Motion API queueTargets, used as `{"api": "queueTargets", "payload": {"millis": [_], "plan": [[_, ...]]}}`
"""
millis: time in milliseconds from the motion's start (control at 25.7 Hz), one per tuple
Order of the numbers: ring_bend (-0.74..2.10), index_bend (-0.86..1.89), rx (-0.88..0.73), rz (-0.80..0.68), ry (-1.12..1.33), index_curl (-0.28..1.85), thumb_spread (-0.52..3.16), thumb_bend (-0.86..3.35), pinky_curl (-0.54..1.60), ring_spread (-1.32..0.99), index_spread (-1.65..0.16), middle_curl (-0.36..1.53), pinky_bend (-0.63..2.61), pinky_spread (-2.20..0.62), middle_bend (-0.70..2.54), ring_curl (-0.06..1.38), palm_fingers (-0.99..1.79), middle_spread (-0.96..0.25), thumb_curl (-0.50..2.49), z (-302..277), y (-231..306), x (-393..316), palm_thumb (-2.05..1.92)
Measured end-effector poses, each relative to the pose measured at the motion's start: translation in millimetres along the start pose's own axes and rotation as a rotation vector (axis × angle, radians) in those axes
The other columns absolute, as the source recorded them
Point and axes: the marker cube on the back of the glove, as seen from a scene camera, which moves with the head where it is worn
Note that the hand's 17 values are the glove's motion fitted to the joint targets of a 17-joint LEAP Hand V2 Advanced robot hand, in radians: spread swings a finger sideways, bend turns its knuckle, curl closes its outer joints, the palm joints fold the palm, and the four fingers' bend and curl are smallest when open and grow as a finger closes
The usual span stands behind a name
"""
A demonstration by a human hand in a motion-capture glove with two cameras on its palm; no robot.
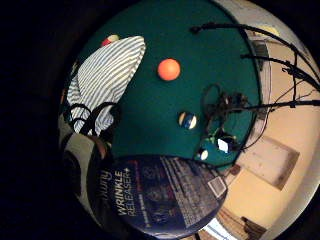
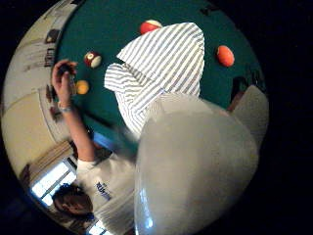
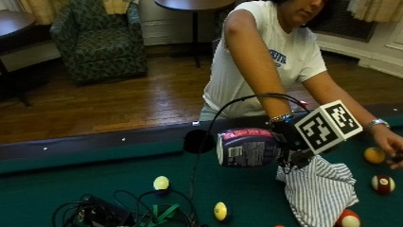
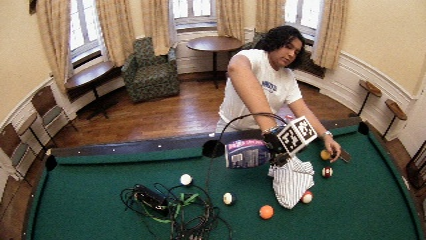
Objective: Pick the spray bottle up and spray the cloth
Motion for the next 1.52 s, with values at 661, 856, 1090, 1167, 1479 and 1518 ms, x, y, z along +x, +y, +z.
{"api": "queueTargets", "payload": {"millis": [661, 856, 1090, 1167, 1479, 1518], "plan": [[0.65, 0.42, -0.197, -0.05, 0.146, 0.59, 0.34, -0.03, 0.38, -0.22, -0.28, 0.53, 0.4, -0.3, 0.63, 0.45, 1.39, -0.22, 0.85, 74, -30, -39, 0.88], [0.65, 0.42, -0.18, -0.047, 0.145, 0.59, 0.34, -0.03, 0.38, -0.22, -0.28, 0.53, 0.4, -0.3, 0.63, 0.45, 1.39, -0.22, 0.85, 65, -27, -36, 0.88], [0.65, 0.41, -0.068, -0.02, 0.048, 0.59, 0.34, -0.03, 0.38, -0.22, -0.28, 0.53, 0.4, -0.3, 0.64, 0.45, 1.39, -0.22, 0.85, 26, -15, -27, 0.88], [0.65, 0.41, -0.016, -0.006, -0.02, 0.59, 0.34, -0.03, 0.38, -0.22, -0.28, 0.52, 0.4, -0.3, 0.64, 0.45, 1.39, -0.22, 0.85, 10, -11, -24, 0.88], [0.64, 0.42, 0.204, 0.008, -0.41, 0.59, 0.34, -0.03, 0.39, -0.22, -0.28, 0.52, 0.4, -0.3, 0.63, 0.45, 1.39, -0.22, 0.85, -52, 13, -11, 0.88], [0.64, 0.42, 0.231, 0.01, -0.461, 0.59, 0.34, -0.03, 0.39, -0.22, -0.28, 0.52, 0.4, -0.3, 0.63, 0.45, 1.39, -0.22, 0.85, -59, 17, -9, 0.88]]}}
